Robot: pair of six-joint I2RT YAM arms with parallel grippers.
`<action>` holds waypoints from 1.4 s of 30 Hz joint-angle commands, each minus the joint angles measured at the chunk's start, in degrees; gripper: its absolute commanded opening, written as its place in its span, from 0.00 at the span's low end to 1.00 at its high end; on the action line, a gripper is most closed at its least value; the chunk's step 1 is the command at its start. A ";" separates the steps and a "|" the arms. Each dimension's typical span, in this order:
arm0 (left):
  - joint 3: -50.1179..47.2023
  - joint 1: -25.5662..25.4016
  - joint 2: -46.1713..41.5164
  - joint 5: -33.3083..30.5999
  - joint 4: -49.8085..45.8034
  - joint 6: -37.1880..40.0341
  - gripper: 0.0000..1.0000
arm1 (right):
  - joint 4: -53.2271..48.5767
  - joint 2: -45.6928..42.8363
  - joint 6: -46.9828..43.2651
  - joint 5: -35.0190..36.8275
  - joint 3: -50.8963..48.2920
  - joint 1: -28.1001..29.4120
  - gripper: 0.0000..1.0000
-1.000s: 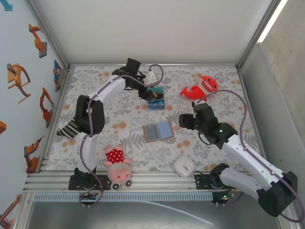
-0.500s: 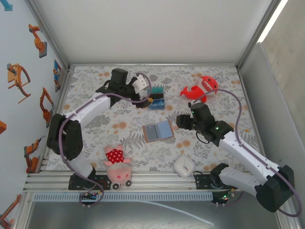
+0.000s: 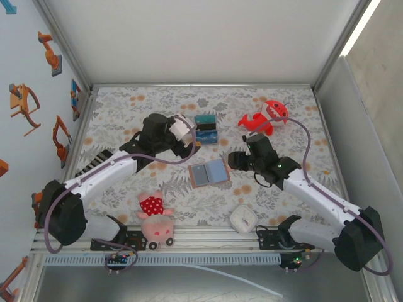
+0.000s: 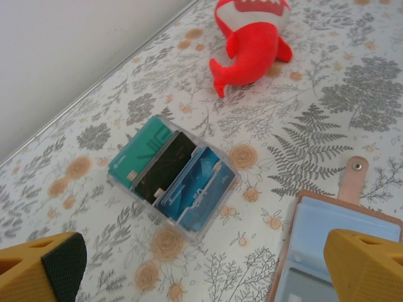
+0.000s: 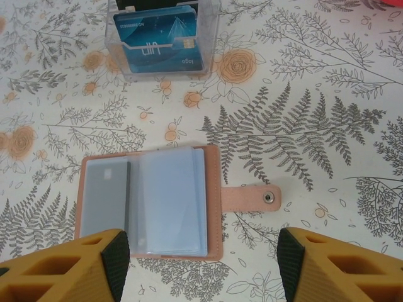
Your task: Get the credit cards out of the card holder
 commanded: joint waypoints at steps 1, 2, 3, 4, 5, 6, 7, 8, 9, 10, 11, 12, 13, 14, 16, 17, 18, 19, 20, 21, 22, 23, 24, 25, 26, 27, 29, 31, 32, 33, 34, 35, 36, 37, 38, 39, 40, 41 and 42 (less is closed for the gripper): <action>-3.03 -0.63 -3.61 -6.18 1.51 -6.69 0.97 | 1.74 0.99 0.46 -0.55 -0.59 0.74 0.63; -3.85 -0.85 -4.31 -7.39 1.15 -7.14 0.97 | 1.82 1.31 0.41 -0.56 -0.50 0.89 0.63; -4.79 -1.11 -5.16 -9.05 0.77 -7.88 0.97 | 1.92 1.78 0.49 -0.56 -0.42 1.15 0.63; -5.69 -1.35 -6.01 -10.59 0.53 -8.77 0.97 | 2.06 2.22 0.57 -0.47 -0.34 1.44 0.63; -6.51 -1.48 -6.87 -11.70 0.51 -9.79 0.97 | 2.25 2.57 0.67 -0.47 -0.33 1.69 0.63; -7.64 -1.63 -7.92 -13.08 0.72 -11.24 0.97 | 2.55 3.05 0.91 -0.46 -0.39 2.01 0.62; -8.84 -1.68 -9.12 -14.08 1.10 -12.84 0.97 | 2.85 3.51 1.12 -0.26 -0.41 2.41 0.62; -10.08 -1.75 -10.26 -14.72 1.79 -14.13 0.97 | 3.11 3.99 1.19 -0.08 -0.37 2.84 0.61; -11.61 -1.76 -11.66 -15.61 2.78 -15.85 0.97 | 3.37 4.63 1.40 0.13 -0.33 3.33 0.61; -13.03 -1.79 -13.00 -16.41 3.68 -17.55 0.97 | 3.66 5.31 1.50 0.28 -0.25 3.84 0.60; -14.31 -1.75 -14.33 -17.09 4.33 -18.86 0.97 | 3.82 6.05 1.47 0.39 -0.03 4.36 0.59; -15.70 -1.82 -15.71 -18.41 4.92 -20.54 0.97 | 3.86 7.05 1.53 0.62 0.39 4.98 0.58; -17.00 -1.76 -17.14 -19.95 5.51 -22.10 0.97 | 3.71 8.16 1.48 0.88 0.93 5.66 0.57; -18.27 -1.76 -18.57 -21.18 5.87 -23.15 0.97 | 3.63 9.14 1.38 1.14 1.51 6.29 0.56; -20.60 -1.76 -21.63 -24.02 6.17 -25.38 0.97 | 3.04 11.56 1.02 1.95 3.02 7.82 0.54; -21.80 -1.81 -23.26 -25.57 6.08 -26.54 0.97 | 2.70 12.83 0.73 2.44 3.92 8.77 0.53; -22.80 -1.78 -25.08 -27.09 5.78 -27.55 0.97 | 2.35 14.18 0.57 2.98 4.88 9.62 0.51; -23.80 -1.76 -26.29 -28.25 5.24 -28.44 0.97 | 2.18 15.22 0.38 3.20 5.63 10.33 0.49; -24.76 -1.81 -28.15 -29.60 4.78 -29.65 0.97 | 2.08 16.63 0.27 3.22 6.50 11.04 0.47; -25.63 -1.76 -29.94 -30.92 4.15 -30.98 0.97 | 2.11 17.98 0.29 3.22 7.25 11.73 0.47; -26.32 -1.76 -31.48 -31.93 3.51 -32.02 0.97 | 2.03 19.17 0.31 3.20 7.96 12.28 0.46; -27.09 -1.68 -33.34 -32.89 2.97 -33.13 0.97 | 1.87 20.60 0.16 3.22 8.79 13.04 0.46; -27.75 -1.73 -35.17 -33.98 2.10 -34.26 0.97 | 1.59 22.07 0.02 3.46 9.75 13.78 0.46; -28.32 -1.75 -36.64 -34.74 1.38 -35.07 0.97 | 1.29 23.20 -0.13 3.70 10.58 14.49 0.46; -29.09 -1.73 -38.38 -35.55 0.84 -35.96 0.97 | 0.87 24.72 -0.40 3.83 11.66 15.30 0.46; -29.95 -1.67 -40.13 -36.57 0.19 -36.99 0.97 | 0.42 26.13 -0.68 3.84 12.81 16.02 0.46; -31.69 -1.72 -43.14 -39.39 -0.09 -39.57 0.97 | -0.79 28.71 -1.44 4.14 15.12 17.36 0.46; -33.40 -1.64 -45.90 -41.37 -0.07 -40.95 0.97 | -2.24 31.08 -2.34 4.48 17.50 18.48 0.46; -34.06 -1.49 -47.24 -41.40 -0.08 -40.81 0.97 | -2.95 32.34 -2.91 4.60 18.83 19.14 0.46; -34.45 -1.52 -48.35 -41.34 -0.17 -40.82 0.97 | -3.73 33.53 -3.42 4.84 19.99 19.58 0.45; -34.79 -1.48 -49.12 -41.36 -0.32 -40.89 0.97 | -4.30 34.43 -3.78 4.96 21.03 19.87 0.45; -34.99 -1.40 -49.74 -41.42 -0.63 -40.91 0.97 | -4.87 35.54 -4.17 5.05 21.99 20.06 0.46; -35.03 -1.31 -50.07 -41.60 -1.05 -40.95 0.97 | -5.32 36.49 -4.45 5.07 22.81 20.17 0.46; -34.95 -1.31 -50.11 -41.99 -1.51 -41.07 0.97 | -5.65 37.27 -4.65 5.07 23.41 20.13 0.45; -34.83 -1.21 -50.15 -42.64 -2.13 -41.24 0.97 | -5.86 37.92 -4.86 5.11 24.03 20.17 0.46; -34.73 -1.22 -49.93 -43.15 -2.67 -41.30 0.97 | -6.14 38.81 -5.07 5.15 24.55 20.18 0.46; -34.65 -1.20 -49.79 -43.52 -2.97 -41.28 0.97 | -6.38 39.48 -5.21 5.22 25.06 20.19 0.46; -34.50 -1.16 -49.43 -43.77 -3.28 -41.29 0.97 | -6.73 40.08 -5.21 5.31 25.46 20.17 0.46; -34.55 -1.13 -49.16 -43.87 -3.33 -41.17 0.97 | -7.05 40.63 -5.33 5.41 25.82 20.14 0.47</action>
